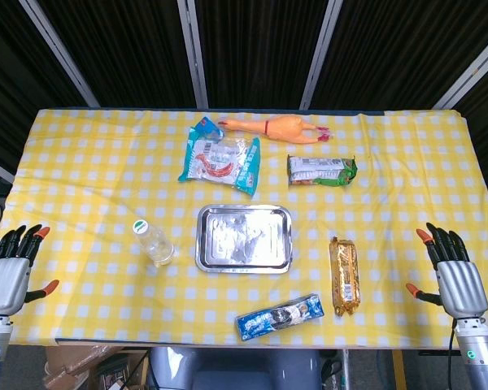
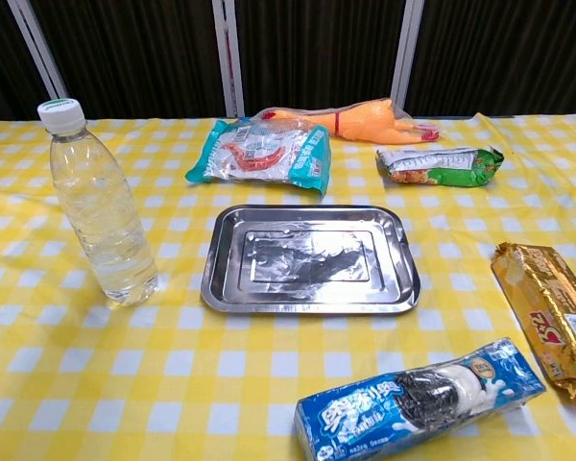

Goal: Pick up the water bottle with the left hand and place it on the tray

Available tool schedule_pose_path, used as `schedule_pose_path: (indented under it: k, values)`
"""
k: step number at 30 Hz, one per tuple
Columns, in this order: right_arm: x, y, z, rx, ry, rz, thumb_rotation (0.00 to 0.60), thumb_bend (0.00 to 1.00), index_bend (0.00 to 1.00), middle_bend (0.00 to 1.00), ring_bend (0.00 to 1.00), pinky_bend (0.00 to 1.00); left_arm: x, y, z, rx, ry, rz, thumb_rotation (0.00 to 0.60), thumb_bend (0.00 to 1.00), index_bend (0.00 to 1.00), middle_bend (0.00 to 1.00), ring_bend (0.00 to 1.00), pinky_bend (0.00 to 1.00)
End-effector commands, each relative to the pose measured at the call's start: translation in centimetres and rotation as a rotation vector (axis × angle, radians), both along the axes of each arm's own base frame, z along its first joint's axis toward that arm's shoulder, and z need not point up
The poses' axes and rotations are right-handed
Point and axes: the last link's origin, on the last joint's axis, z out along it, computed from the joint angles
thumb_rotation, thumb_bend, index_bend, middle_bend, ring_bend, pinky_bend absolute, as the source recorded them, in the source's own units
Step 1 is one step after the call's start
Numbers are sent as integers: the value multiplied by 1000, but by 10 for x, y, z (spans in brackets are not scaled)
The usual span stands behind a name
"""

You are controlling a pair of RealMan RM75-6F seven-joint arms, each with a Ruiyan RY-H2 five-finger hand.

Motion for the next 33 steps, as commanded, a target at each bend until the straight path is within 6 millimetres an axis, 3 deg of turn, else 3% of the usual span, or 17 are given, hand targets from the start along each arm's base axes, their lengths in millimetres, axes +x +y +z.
schedule_pose_path:
  k: [1,20,27,33]
  values:
    - [0,1,0,1,3,1,600,49,110,0,37,0,0,0,1,3,-6,-2,600,201,95,57,0,38]
    - [0,9,2,5,11,-10,600,50,111,0,37,0,5,4,-9,-58,-121,-14,600,201,98,58,0,38]
    - [-2,9,1,24,3,-25,600,50,111,0,38,0,21,7,-27,-193,-385,-21,600,200,98,58,0,38]
    - [-1,8,1,31,-15,-20,600,50,111,0,37,0,48,27,-45,-365,-770,18,600,193,99,61,0,38]
